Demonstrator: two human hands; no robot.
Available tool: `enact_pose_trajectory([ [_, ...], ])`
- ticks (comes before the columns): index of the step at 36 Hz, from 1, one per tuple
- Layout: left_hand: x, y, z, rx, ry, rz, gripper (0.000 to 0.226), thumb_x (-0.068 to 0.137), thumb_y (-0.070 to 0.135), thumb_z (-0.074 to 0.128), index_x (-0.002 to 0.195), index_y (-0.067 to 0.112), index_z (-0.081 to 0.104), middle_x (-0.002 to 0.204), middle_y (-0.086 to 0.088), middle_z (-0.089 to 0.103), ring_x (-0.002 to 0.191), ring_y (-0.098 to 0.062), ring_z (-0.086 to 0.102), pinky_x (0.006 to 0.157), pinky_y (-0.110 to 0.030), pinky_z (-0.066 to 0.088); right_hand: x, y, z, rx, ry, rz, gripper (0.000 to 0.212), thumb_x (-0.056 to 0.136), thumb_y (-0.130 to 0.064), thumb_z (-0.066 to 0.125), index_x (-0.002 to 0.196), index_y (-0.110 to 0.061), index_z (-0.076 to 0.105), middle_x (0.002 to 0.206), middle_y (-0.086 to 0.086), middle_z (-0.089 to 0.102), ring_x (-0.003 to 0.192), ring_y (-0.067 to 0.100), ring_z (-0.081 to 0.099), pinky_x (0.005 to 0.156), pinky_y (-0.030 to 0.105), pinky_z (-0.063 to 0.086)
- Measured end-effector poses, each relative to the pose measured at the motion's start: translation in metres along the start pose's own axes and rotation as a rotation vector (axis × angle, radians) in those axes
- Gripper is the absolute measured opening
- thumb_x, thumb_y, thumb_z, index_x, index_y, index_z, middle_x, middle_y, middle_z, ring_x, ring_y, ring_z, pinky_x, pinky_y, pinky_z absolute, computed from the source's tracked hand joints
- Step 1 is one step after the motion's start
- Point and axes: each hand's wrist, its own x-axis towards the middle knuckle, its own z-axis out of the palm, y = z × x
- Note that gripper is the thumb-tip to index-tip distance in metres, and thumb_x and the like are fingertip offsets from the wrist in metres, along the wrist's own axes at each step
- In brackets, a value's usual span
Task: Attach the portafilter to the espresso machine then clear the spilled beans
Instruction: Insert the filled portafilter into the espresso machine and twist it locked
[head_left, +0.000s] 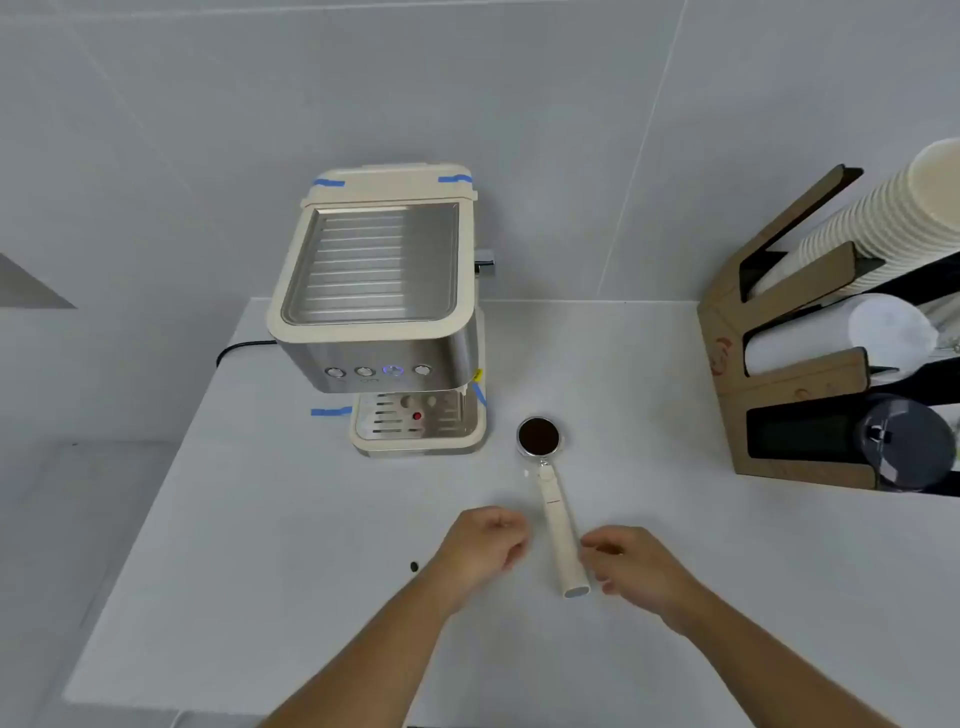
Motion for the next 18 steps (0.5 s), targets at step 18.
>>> enact_pose_trajectory([
  [18, 0.036, 0.018, 0.033, -0.115, 0.123, -0.060, 0.013, 0.084, 0.014, 0.064, 0.075, 0.012, 0.073, 0.074, -0.008, 0.066, 0.069, -0.022, 0.058, 0.078, -0.037, 0.055, 0.006, -0.005, 0.016, -0.157, 0.062, -0.034, 0.027, 0.072, -0.017, 0.073, 0.099, -0.019, 0.070, 0.087, 0.003, 0.072, 0.081, 0.020, 0.070, 0.071, 0.032, 0.060],
])
